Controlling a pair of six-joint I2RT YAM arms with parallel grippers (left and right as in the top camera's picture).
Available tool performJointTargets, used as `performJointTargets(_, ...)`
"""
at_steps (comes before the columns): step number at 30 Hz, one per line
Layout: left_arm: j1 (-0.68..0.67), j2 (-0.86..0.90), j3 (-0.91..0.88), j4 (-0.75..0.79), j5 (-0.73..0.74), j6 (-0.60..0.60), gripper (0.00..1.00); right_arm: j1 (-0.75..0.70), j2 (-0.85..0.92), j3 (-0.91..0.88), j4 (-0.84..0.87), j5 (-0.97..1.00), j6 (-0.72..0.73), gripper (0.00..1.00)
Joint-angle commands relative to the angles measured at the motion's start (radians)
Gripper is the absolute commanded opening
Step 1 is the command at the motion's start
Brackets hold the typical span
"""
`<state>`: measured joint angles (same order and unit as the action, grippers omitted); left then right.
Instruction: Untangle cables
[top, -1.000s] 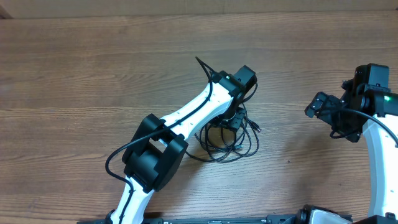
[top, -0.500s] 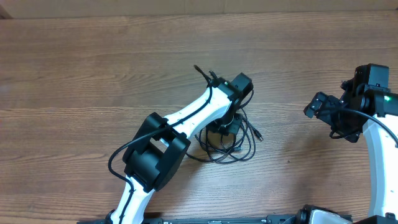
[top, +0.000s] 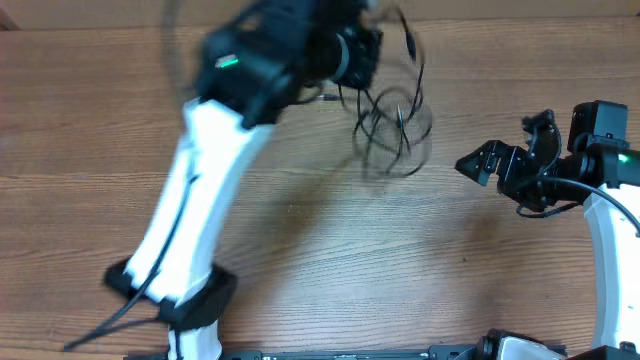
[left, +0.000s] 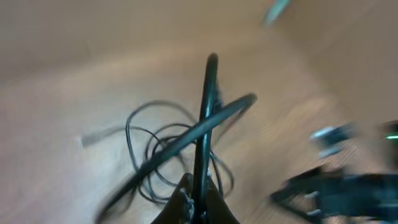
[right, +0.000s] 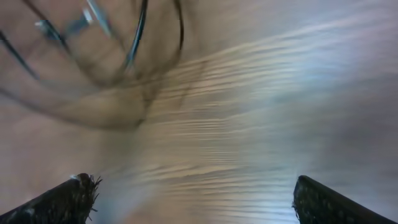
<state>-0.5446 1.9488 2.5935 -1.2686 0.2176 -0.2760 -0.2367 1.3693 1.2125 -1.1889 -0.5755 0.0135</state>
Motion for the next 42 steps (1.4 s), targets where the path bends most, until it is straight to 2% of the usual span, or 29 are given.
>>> performJointTargets(1,-0.003,-0.06,0.069,0.007,0.064,0.032,0.04,0.031,-0.021,0.027,0.019,-0.222,-0.127,1.0)
performJointTargets(10,-0.006,-0.075,0.072,-0.014,0.109,0.026,0.04,0.162,-0.021,0.027,0.161,-0.23,-0.126,1.0)
performJointTargets(19,-0.006,-0.075,0.072,-0.029,0.118,0.037,0.04,0.234,-0.021,0.027,0.29,-0.23,-0.116,1.0)
performJointTargets(30,-0.006,-0.075,0.072,-0.029,0.176,0.045,0.04,0.349,-0.021,0.027,0.56,-0.231,-0.115,1.0)
performJointTargets(39,-0.006,-0.075,0.072,-0.037,0.171,0.072,0.04,0.379,-0.021,0.027,0.539,-0.227,-0.112,1.0)
performJointTargets(42,-0.005,-0.075,0.072,-0.067,0.077,0.1,0.04,0.379,-0.021,0.027,0.493,-0.116,-0.111,1.0)
